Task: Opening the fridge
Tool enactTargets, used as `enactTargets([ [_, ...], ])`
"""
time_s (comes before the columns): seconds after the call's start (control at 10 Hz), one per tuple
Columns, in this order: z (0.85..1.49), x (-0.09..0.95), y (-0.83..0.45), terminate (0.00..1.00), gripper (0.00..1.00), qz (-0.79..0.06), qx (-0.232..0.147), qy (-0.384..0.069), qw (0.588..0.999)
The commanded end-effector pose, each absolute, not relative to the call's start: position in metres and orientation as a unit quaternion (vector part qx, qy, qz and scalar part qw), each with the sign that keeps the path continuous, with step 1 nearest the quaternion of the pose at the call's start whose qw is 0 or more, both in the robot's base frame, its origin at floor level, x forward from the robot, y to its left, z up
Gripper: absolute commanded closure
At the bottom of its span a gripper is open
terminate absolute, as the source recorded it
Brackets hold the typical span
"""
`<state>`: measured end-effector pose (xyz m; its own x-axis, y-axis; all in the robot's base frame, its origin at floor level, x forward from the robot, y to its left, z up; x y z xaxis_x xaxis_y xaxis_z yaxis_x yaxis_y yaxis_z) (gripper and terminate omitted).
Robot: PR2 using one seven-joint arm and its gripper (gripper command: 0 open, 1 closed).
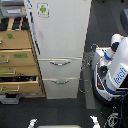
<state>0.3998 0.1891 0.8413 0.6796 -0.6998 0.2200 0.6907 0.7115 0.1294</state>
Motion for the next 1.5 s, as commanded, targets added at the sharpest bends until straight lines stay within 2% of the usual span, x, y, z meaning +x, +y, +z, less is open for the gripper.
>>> enactTargets([
  [0.1, 0.856, 0.418, 0.181, 0.0, 0.0, -0.372, 0.015, -0.129, 0.919],
  [0.3, 0.879, 0.448, 0.171, 0.0, 0.0, -0.353, 0.017, -0.131, 0.926],
  [0.5, 0.902, 0.48, 0.165, 0.0, 0.0, -0.332, 0.0, -0.132, 0.934],
  [0.6, 0.916, 0.507, 0.162, 0.0, 0.0, -0.316, 0.028, -0.136, 0.939],
  [0.9, 0.946, 0.55, 0.162, 0.0, 0.0, -0.289, 0.044, -0.151, 0.944],
  [1.0, 0.954, 0.556, 0.159, 0.0, 0.0, -0.3, 0.037, -0.159, 0.94],
  [1.1, 0.972, 0.575, 0.154, 0.0, 0.0, -0.306, 0.023, -0.191, 0.933],
  [1.3, 0.978, 0.594, 0.144, 0.0, 0.0, -0.306, 0.013, -0.195, 0.932],
  [1.5, 0.989, 0.631, 0.142, 0.0, 0.0, -0.264, 0.023, -0.184, 0.946],
])
